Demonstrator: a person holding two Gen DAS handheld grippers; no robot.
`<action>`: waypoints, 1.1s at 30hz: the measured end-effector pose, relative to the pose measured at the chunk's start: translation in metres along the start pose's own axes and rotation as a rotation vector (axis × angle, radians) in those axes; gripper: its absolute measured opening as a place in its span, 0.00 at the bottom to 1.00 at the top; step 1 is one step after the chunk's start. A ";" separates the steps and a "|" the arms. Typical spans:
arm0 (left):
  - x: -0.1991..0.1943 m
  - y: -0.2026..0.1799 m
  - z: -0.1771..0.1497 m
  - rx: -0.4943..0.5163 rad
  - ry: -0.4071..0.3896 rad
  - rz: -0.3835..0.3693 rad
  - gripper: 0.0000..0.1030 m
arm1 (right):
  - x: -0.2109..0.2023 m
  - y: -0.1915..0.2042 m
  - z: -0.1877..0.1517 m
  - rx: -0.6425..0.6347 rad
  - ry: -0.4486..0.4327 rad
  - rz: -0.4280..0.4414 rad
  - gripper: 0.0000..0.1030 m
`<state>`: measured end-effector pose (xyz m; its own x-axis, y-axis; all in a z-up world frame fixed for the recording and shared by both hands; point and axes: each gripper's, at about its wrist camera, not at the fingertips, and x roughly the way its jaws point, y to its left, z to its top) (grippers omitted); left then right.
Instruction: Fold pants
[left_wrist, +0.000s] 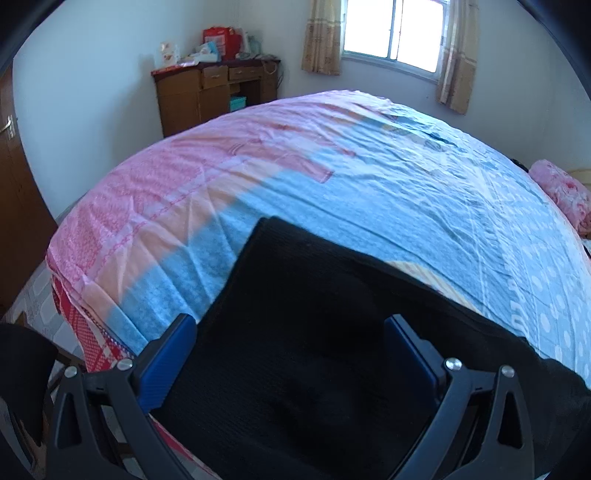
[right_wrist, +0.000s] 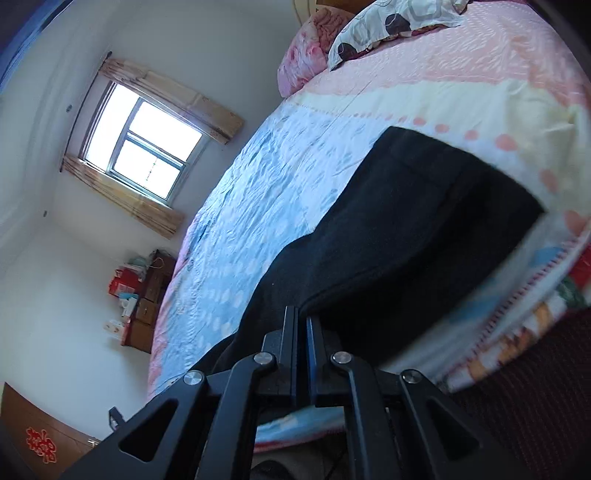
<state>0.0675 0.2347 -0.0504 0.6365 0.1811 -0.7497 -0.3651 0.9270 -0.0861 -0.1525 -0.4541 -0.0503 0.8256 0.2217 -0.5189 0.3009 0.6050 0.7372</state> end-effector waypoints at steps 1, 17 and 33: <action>0.002 0.004 0.000 -0.014 0.004 0.004 1.00 | -0.007 -0.002 -0.003 -0.001 0.004 -0.028 0.04; -0.034 -0.010 -0.005 -0.009 -0.110 -0.030 1.00 | -0.034 -0.027 0.009 0.079 -0.132 -0.009 0.05; -0.031 -0.009 -0.010 -0.020 -0.081 -0.042 1.00 | -0.005 -0.018 -0.005 0.199 -0.034 0.065 0.64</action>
<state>0.0447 0.2172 -0.0329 0.7042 0.1687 -0.6897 -0.3497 0.9278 -0.1302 -0.1641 -0.4627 -0.0635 0.8609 0.2277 -0.4549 0.3319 0.4261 0.8416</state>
